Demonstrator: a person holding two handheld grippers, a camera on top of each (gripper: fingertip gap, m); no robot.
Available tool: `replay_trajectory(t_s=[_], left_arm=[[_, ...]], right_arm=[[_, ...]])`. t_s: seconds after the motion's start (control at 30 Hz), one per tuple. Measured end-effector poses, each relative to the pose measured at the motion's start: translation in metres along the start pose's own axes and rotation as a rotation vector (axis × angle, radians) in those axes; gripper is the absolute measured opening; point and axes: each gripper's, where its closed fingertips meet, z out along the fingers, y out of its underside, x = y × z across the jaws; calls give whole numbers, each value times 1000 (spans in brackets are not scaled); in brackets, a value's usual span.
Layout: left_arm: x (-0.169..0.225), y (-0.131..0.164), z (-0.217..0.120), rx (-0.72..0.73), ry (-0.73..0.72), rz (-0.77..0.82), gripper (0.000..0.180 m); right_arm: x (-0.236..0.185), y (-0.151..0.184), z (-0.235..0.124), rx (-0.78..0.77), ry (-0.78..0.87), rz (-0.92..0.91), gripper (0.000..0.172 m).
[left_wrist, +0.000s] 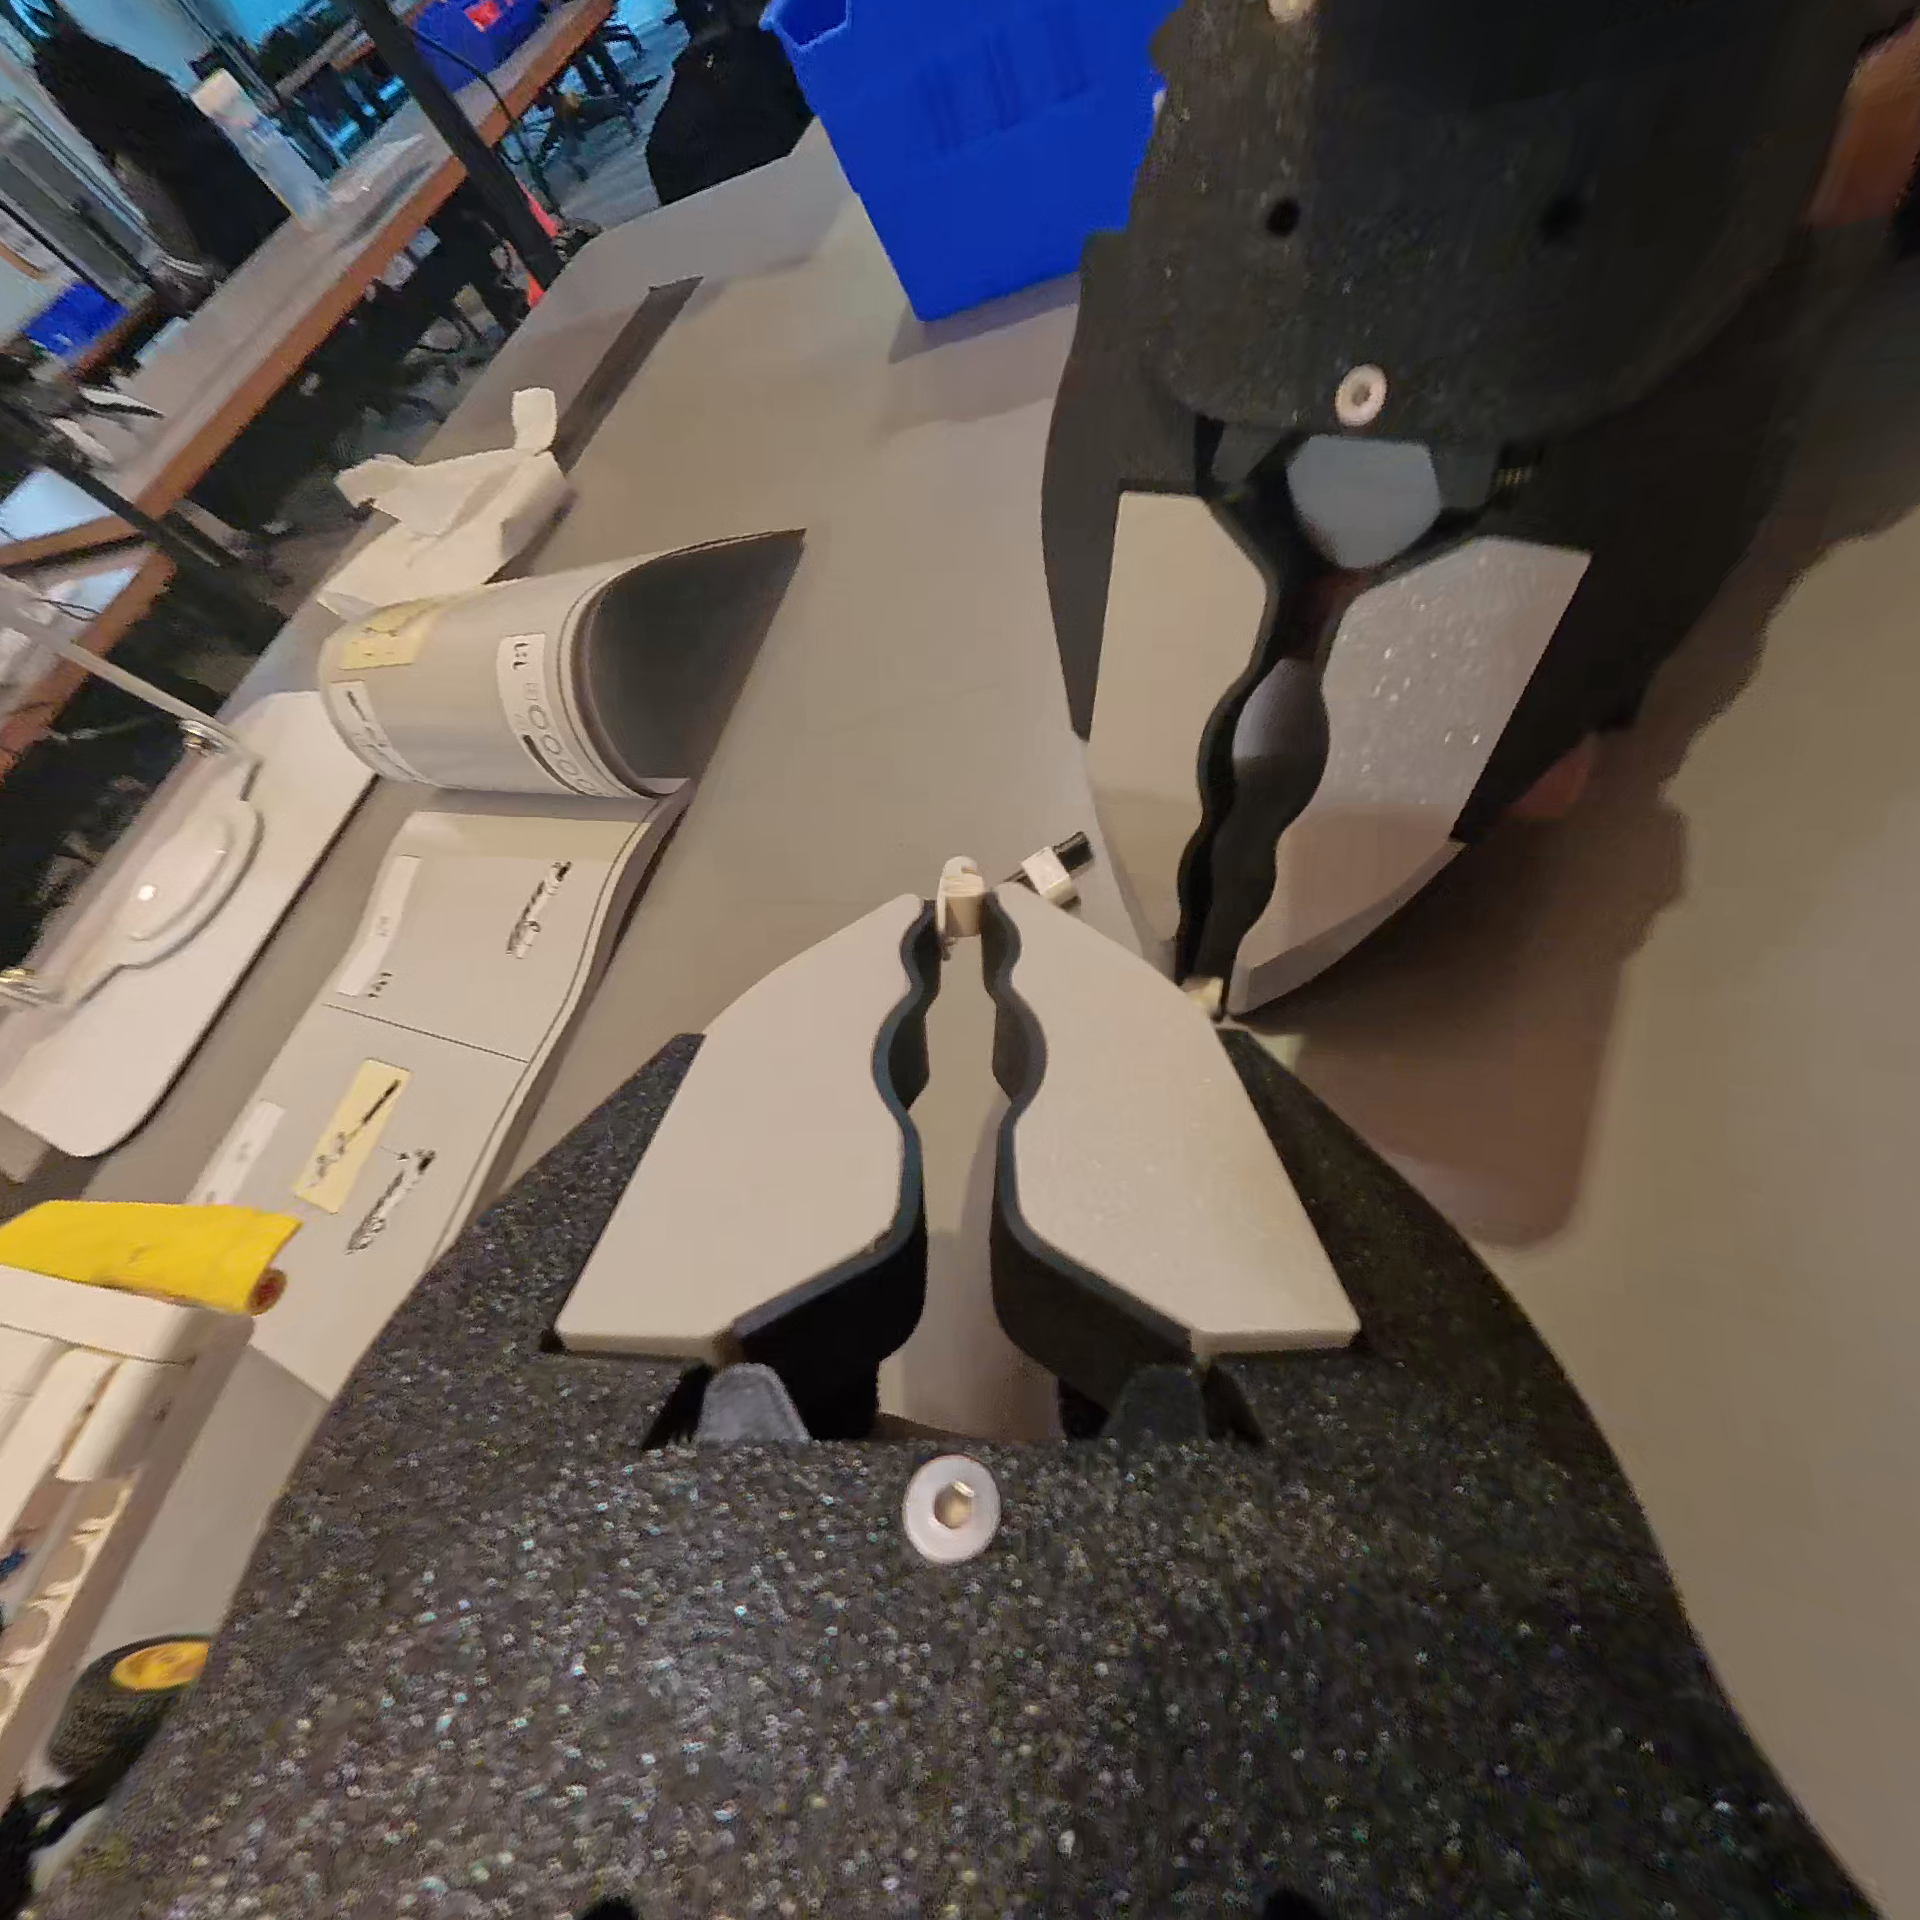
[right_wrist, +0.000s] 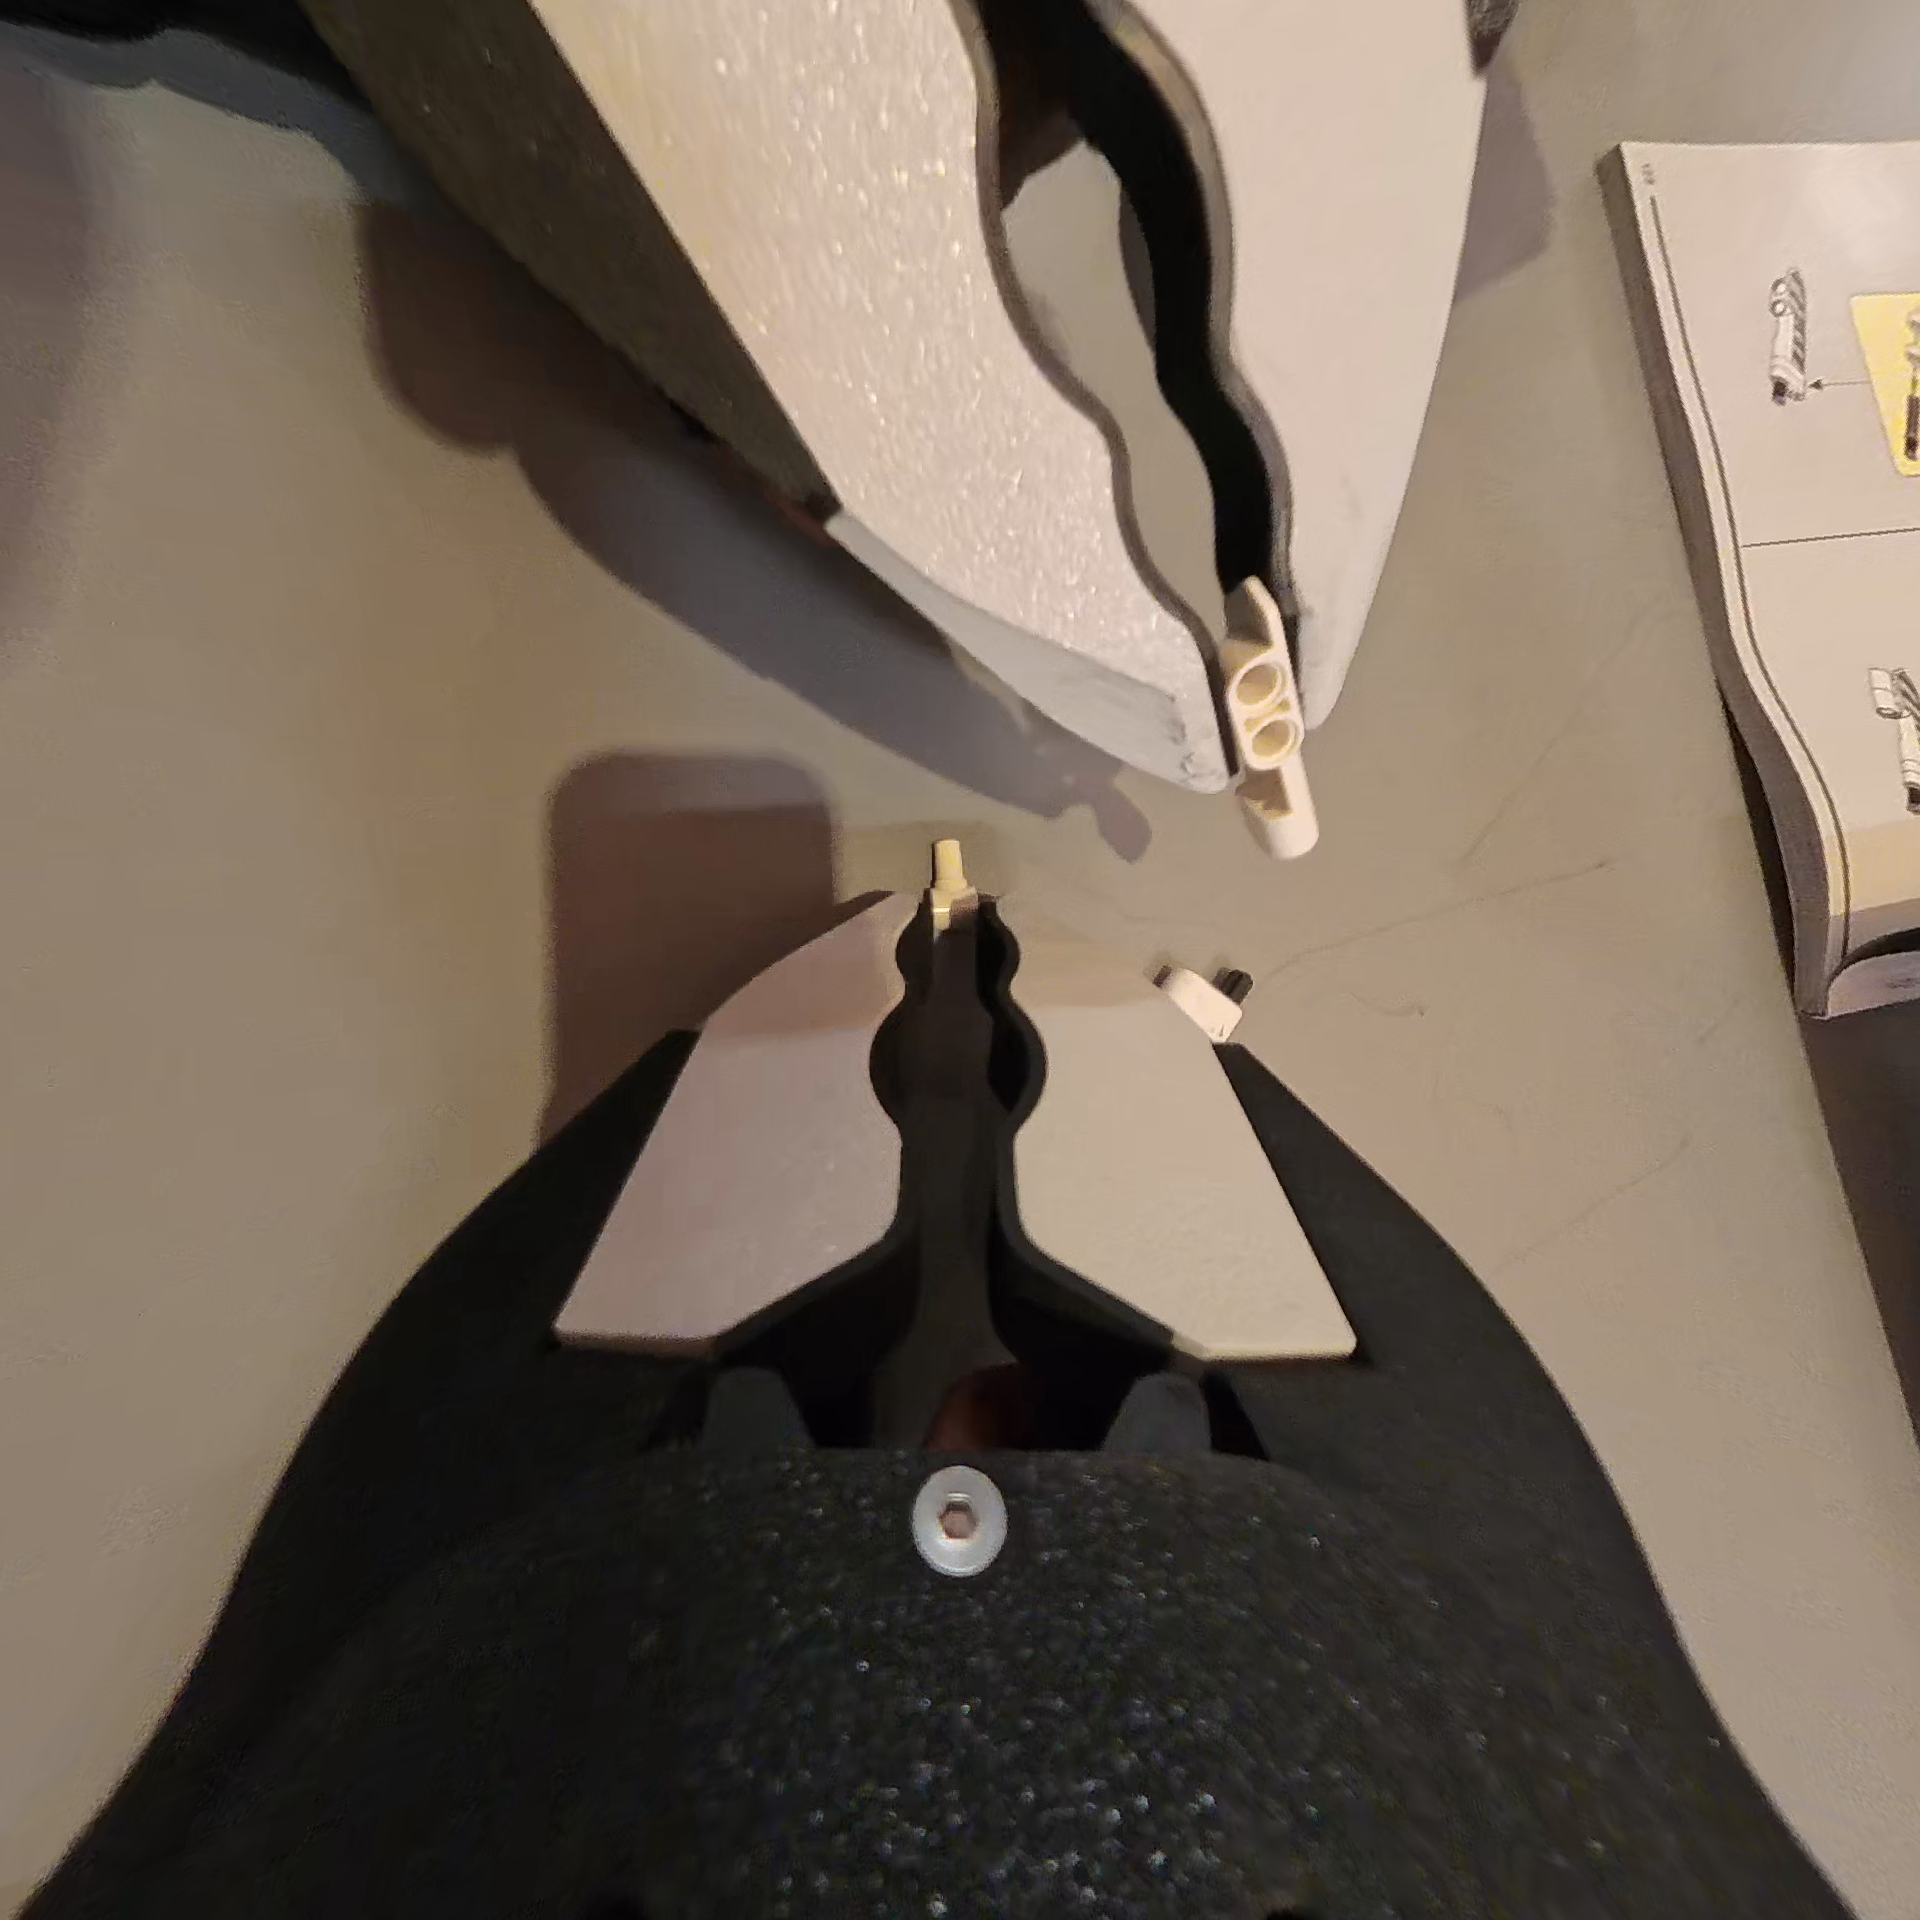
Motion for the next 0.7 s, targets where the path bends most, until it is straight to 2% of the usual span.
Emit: replay_trajectory(t_s=[0.07, 0.3, 0.7], left_arm=[[-1, 3, 1, -16, -34, 48, 7], [4, 12, 6, -89, -101, 219, 7], [15, 19, 15, -181, -155, 468, 8]], right_arm=[[0, 1, -4, 14, -17, 27, 8], [24, -18, -36, 230, -61, 260, 8], [20, -14, -27, 197, -100, 317, 8]])
